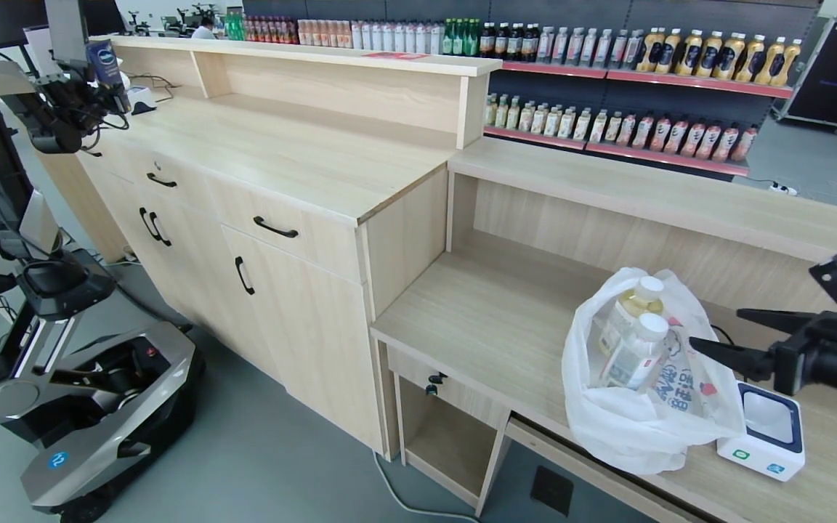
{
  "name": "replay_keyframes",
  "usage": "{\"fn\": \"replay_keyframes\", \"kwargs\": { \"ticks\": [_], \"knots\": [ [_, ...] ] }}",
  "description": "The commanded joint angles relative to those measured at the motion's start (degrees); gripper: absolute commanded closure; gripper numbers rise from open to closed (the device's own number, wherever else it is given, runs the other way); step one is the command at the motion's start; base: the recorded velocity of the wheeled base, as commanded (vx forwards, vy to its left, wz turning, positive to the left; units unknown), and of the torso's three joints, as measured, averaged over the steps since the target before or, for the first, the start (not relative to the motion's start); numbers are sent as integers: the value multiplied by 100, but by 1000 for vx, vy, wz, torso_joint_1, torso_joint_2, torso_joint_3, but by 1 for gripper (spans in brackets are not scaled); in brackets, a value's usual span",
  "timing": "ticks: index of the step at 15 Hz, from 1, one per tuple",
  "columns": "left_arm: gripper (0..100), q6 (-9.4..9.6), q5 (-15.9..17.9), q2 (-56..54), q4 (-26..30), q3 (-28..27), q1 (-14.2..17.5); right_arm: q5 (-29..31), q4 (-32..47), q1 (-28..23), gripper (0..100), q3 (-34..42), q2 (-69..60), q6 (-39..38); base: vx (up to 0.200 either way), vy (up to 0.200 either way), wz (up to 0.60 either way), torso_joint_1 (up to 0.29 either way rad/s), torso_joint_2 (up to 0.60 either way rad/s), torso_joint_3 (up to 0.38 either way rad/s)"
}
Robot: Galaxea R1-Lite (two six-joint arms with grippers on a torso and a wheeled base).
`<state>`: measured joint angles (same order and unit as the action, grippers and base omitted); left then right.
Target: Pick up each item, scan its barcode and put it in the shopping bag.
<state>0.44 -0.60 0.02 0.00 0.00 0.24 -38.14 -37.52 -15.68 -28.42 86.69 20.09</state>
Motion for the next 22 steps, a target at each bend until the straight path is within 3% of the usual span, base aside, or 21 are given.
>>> {"fn": "replay_keyframes", "kwargs": {
  "ticks": [1,3,5,7,9,11,13,15,16,18,22],
  "knots": [
    [100,0,-2,-2,0,0,2,202,210,-498,0,222,-1163,355,0,0,0,0,0,0],
    [100,0,-2,-2,0,0,2,712,34,-630,0,38,-1145,979,0,0,-600,2,2,2],
    [100,0,-2,-2,0,0,2,993,-326,-621,0,12,-1224,962,0,0,-600,2,5,2],
    [100,0,-2,-2,0,0,2,1951,-343,-427,0,-6,-1497,179,0,0,-600,-5,0,2],
    [100,0,-2,-2,0,0,2,2391,-256,-419,0,-164,-1550,-5,0,0,-600,2,5,2],
    [100,0,-2,-2,0,0,2,2478,-18,-427,0,-419,-1655,-40,0,0,-600,-76,141,83],
    [100,0,-2,-2,0,0,2,2971,360,-383,0,-533,-1848,-119,0,0,-600,-44,90,41],
    [100,0,-2,-2,0,0,2,4192,1414,-146,0,-639,-2156,-726,0,0,-600,-2,29,10],
    [100,0,-2,-2,0,0,2,4465,1740,135,0,-595,-2367,-1253,0,0,0,0,0,0],
    [100,0,-2,-2,0,0,2,4474,1951,311,0,-164,-2965,-1745,0,0,0,0,0,0],
    [100,0,-2,-2,0,0,2,4438,1871,451,0,1224,-4775,-1772,0,0,0,0,0,0]
  ]
}}
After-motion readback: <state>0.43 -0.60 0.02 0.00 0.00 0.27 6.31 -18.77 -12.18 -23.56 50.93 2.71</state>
